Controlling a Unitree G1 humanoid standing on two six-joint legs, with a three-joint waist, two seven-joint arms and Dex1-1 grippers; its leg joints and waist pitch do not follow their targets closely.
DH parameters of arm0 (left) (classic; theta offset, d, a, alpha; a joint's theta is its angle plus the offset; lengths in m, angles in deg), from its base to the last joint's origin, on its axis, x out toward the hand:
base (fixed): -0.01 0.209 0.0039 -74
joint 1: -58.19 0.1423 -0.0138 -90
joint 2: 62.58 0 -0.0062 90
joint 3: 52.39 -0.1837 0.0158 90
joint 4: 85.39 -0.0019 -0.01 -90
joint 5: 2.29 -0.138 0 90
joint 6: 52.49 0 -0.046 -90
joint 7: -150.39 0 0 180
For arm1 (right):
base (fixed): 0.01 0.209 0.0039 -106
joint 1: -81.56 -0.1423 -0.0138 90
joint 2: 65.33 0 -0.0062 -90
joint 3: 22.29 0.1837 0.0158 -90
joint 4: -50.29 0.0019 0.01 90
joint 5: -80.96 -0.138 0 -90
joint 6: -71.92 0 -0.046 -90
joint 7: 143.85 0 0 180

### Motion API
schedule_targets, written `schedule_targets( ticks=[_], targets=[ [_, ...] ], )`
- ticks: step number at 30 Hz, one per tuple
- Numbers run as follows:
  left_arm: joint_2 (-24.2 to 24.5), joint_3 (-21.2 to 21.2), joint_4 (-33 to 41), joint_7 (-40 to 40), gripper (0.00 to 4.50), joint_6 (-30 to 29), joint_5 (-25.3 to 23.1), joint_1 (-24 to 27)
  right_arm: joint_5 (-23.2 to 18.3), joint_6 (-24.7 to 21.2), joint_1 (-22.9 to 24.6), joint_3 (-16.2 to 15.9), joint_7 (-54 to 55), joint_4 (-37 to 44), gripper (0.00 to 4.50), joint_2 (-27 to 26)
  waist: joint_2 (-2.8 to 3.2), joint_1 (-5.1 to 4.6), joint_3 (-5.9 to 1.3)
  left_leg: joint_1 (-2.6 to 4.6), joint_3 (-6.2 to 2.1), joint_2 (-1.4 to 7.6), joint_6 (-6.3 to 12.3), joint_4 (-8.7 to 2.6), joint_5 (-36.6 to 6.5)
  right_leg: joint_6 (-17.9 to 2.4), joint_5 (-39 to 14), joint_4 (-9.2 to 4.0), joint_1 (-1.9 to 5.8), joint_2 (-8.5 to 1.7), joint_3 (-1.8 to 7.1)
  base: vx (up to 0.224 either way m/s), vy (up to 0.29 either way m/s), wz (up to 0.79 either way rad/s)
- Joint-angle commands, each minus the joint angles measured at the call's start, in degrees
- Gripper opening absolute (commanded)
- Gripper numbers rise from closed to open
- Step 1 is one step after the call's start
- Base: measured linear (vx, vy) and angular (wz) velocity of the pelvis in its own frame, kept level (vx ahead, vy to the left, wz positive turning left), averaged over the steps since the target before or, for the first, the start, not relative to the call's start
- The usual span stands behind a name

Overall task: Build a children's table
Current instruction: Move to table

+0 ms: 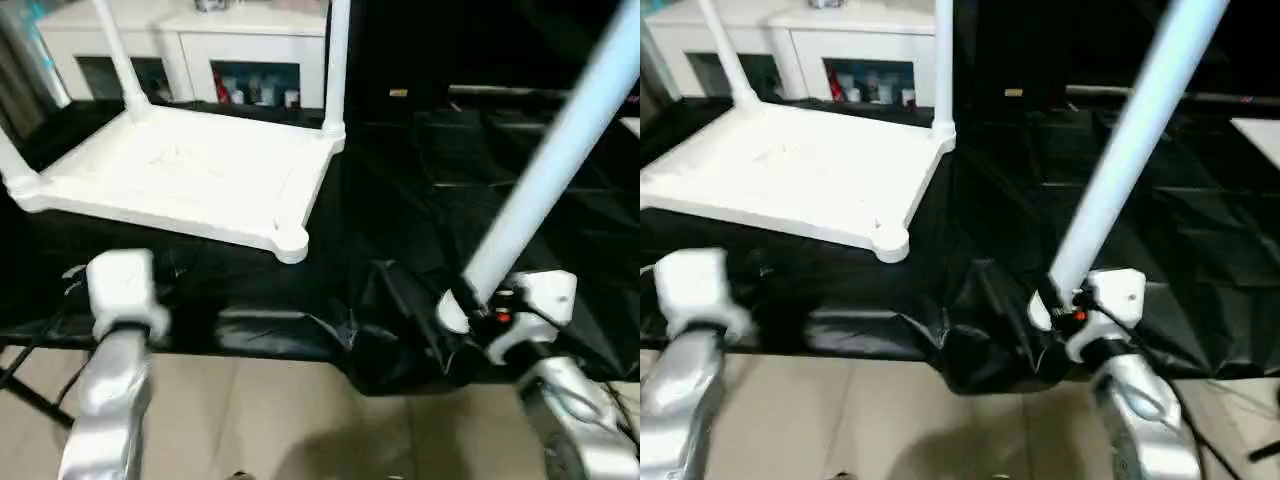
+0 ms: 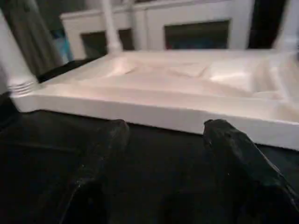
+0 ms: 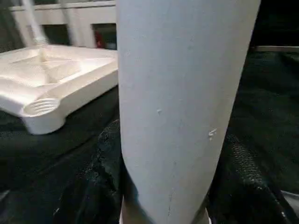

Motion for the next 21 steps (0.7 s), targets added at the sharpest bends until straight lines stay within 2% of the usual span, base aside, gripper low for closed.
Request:
schedule_targets(
  ticks=[1, 2, 4, 5, 6, 7, 8, 9, 10, 11, 12, 13, 14, 15, 16, 17, 18, 19, 20, 21],
  targets=[
    [-0.3, -0.7, 2.2, 0.7, 2.93, 1.7, 0.3, 1.7, -0.8, -0.6, -0.4, -0.5, -0.8, 0.7, 1.88, 0.2, -0.02, 0.02, -1.95, 0.34, -0.25, 1.3, 0.57, -5.56, -23.6, -3.0, -28.6, -6.43, 1.09, -2.78, 1.27, 0.0, 0.0, 0.0],
    [-0.5, -0.9, 3.0, 0.6, 2.93, 1.7, 0.5, 2.5, -0.9, -0.9, -0.6, -0.7, -0.6, 0.5, 1.88, 0.0, -0.61, -0.16, -1.69, 0.31, -0.19, 1.31, 0.49, -5.67, -24.5, -2.6, -29.6, -6.5, 1.05, -2.68, 1.18, 0.0, 0.0, 0.0],
    [-0.9, -1.6, 4.3, 0.5, 2.93, 1.0, 0.2, 3.3, -1.3, -1.3, -0.8, -1.1, -0.5, 0.4, 1.88, -0.3, -0.54, -0.24, -1.34, 2.03, -0.6, 1.16, -0.57, -5.7, -31.4, -0.7, -37.4, -7.19, 0.8, -2.6, 0.61, 0.0, 0.0, 0.0],
    [-0.8, -2.5, 5.1, 1.1, 2.93, 0.0, 0.2, 3.0, -1.1, -1.4, -1.0, -2.0, -0.8, 0.4, 1.88, -0.2, -0.39, -0.42, -1.04, 3.01, -0.73, 1.02, -0.63, -5.7, -34.6, -0.2, -40.2, -7.88, 0.67, -2.24, 0.01, 0.0, 0.0, 0.0],
    [-0.5, -2.9, 5.5, 1.4, 2.93, -0.4, 0.1, 2.6, -1.0, -1.7, -1.0, -2.6, -1.2, 0.5, 1.88, -0.1, -0.35, -0.93, -0.03, 4.72, -0.83, 0.86, -0.78, -5.45, -39.8, 0.2, -44.5, -9.42, -0.11, -1.34, -1.5, 0.0, 0.0, 0.0],
    [-0.4, -3.1, 5.7, 1.6, 2.93, -0.4, 0.0, 2.4, -1.1, -1.9, -1.0, -2.9, -1.4, 0.6, 1.88, -0.1, -0.13, -1.23, -0.17, 5.34, -1.04, 0.88, -0.52, -5.39, -41.2, -0.1, -44.2, -9.69, 0.63, -1.24, -2.36, 0.0, 0.0, 0.0],
    [-0.3, -3.3, 5.9, 1.8, 2.93, -0.5, -0.1, 2.2, -0.8, -1.9, -1.0, -3.4, -1.5, 0.7, 1.88, 0.1, 0.29, -1.41, 0.53, 5.88, -1.32, 1.26, -0.59, -5.87, -44.2, -0.3, -43.4, -10.14, 0.86, -0.78, -3.65, 0.0, 0.0, 0.0],
    [-0.2, -3.4, 6.1, 2.1, 2.93, -0.8, -0.2, 2.1, -0.5, -2.1, -1.0, -3.7, -1.4, 0.7, 1.88, 0.1, 0.42, -0.77, 0.89, 0.07, -2.99, 0.76, 0.19, -9.43, -47.5, -0.7, -37.1, -7.29, 6.65, -1.73, -6.41, 0.0, 0.0, 0.0],
    [0.0, -3.6, 6.2, 2.3, 2.93, -0.8, -0.1, 1.9, -0.1, -1.8, -0.9, -4.2, -1.6, 0.7, 1.88, 0.2, 2.12, 1.43, 0.51, -3.99, -2.92, -0.39, 0.76, -12.0, -49.6, -2.2, -25.5, 1.65, 11.45, -0.91, -5.28, -0.03, 0.045, 0.22],
    [0.3, -3.8, 6.2, 2.7, 2.93, -1.0, -0.2, 1.6, 0.5, -1.3, -0.9, -4.6, -1.8, 0.5, 1.88, 0.2, 3.1, 0.77, 0.21, -3.57, -3.06, -1.15, 1.66, -11.63, -47.5, -2.5, -23.1, 2.08, 11.63, -1.13, -4.81, -0.03, 0.045, 0.22],
    [0.6, -4.0, 6.2, 3.0, 2.93, -1.1, -0.4, 1.4, 0.9, -0.7, -0.9, -5.0, -1.9, 0.4, 1.88, 0.2, -0.48, 0.23, 0.45, -0.8, -2.84, -2.39, 3.98, -6.84, -36.8, -1.4, -42.3, -5.28, 7.91, -5.23, -2.6, 0.023, -0.034, 0.55],
    [0.9, -4.0, 6.2, 3.3, 2.93, -1.2, -0.3, 1.2, 0.4, -0.8, -0.9, -4.9, -1.9, 0.2, 1.88, 0.0, -0.99, -0.25, 1.93, 6.46, -1.49, -3.38, 4.04, 7.0, -20.8, -3.4, -69.7, -16.36, 1.06, -13.17, -4.24, 0.046, -0.026, 0.58],
    [1.0, -4.0, 6.1, 3.4, 2.93, -1.2, -0.2, 1.0, -0.1, -1.0, -0.9, -4.8, -1.9, 0.2, 1.88, -0.2, -0.56, -1.5, 1.88, 1.45, -2.93, -0.72, 4.41, 7.95, -14.7, -5.7, -68.0, -13.92, 7.43, -15.64, -4.54, 0.046, -0.026, 0.58],
    [1.1, -4.0, 6.1, 3.4, 2.93, -1.5, -0.1, 0.8, -1.4, -1.2, -0.8, -4.4, -2.1, 0.3, 1.88, -0.8, 0.7, -0.68, 1.55, 1.18, -2.64, 0.59, 4.36, 3.48, -20.6, -4.9, -60.5, -12.04, 10.2, -13.28, -6.8, 0.126, 0.077, 0.47],
    [1.2, -3.9, 6.0, 3.5, 2.93, -1.6, 0.0, 0.7, -1.7, -1.4, -0.7, -4.3, -1.9, 0.5, 1.88, -0.8, 0.7, -0.68, 1.55, 1.18, -2.64, 0.59, 4.36, 3.48, -20.6, -4.9, -60.5, -12.04, 10.2, -13.28, -6.8, 0.077, 0.075, 0.54],
    [1.3, -3.8, 5.9, 3.7, 2.93, -1.8, 0.2, 0.4, -2.0, -1.7, -0.6, -4.3, -1.5, 0.7, 1.88, -0.9, 3.12, -1.32, 0.4, 8.28, -3.62, 2.38, 0.67, -2.34, -32.4, -9.0, -38.1, -7.05, 5.14, -4.96, -7.32, 0.077, 0.075, 0.54],
    [1.4, -3.8, 5.8, 3.7, 2.93, -1.9, 0.2, 0.3, -2.0, -1.7, -0.6, -4.3, -1.5, 0.7, 1.88, -0.9, 3.89, -2.76, -0.27, 9.2, -6.63, 5.08, 1.54, -6.7, -37.3, -9.4, -19.6, -0.92, 4.6, -1.62, -6.04, 0.021, 0.027, 0.43],
    [1.6, -3.7, 5.5, 3.9, 2.93, -2.0, 0.4, -0.1, -2.0, -1.5, -0.3, -4.5, -1.5, 0.9, 1.88, -1.0, 3.85, -3.62, -0.21, 10.69, -7.5, 5.85, 3.66, -7.49, -35.3, -7.8, -8.9, 1.6, 2.23, -1.52, -4.75, 0.126, 0.016, 0.1],
    [1.7, -3.7, 5.4, 3.9, 2.93, -2.2, 0.5, -0.4, -2.0, -1.3, 0.0, -4.6, -1.7, 1.1, 1.88, -1.0, 3.97, -3.74, -0.05, 10.4, -7.95, 5.76, 6.19, -7.72, -32.7, -6.7, -6.6, 2.2, 2.12, -1.73, -4.37, 0.126, 0.016, 0.1],
    [1.8, -3.7, 5.3, 4.0, 2.93, -2.2, 0.5, -0.5, -2.0, -1.3, 0.0, -4.6, -1.7, 1.2, 1.88, -1.0, 3.23, -3.66, 0.26, 9.84, -6.84, 4.43, 10.5, -7.47, -29.6, -5.4, -4.6, 1.08, 2.16, -2.6, -3.55, 0.146, 0.006, -0.02]
  ],
)
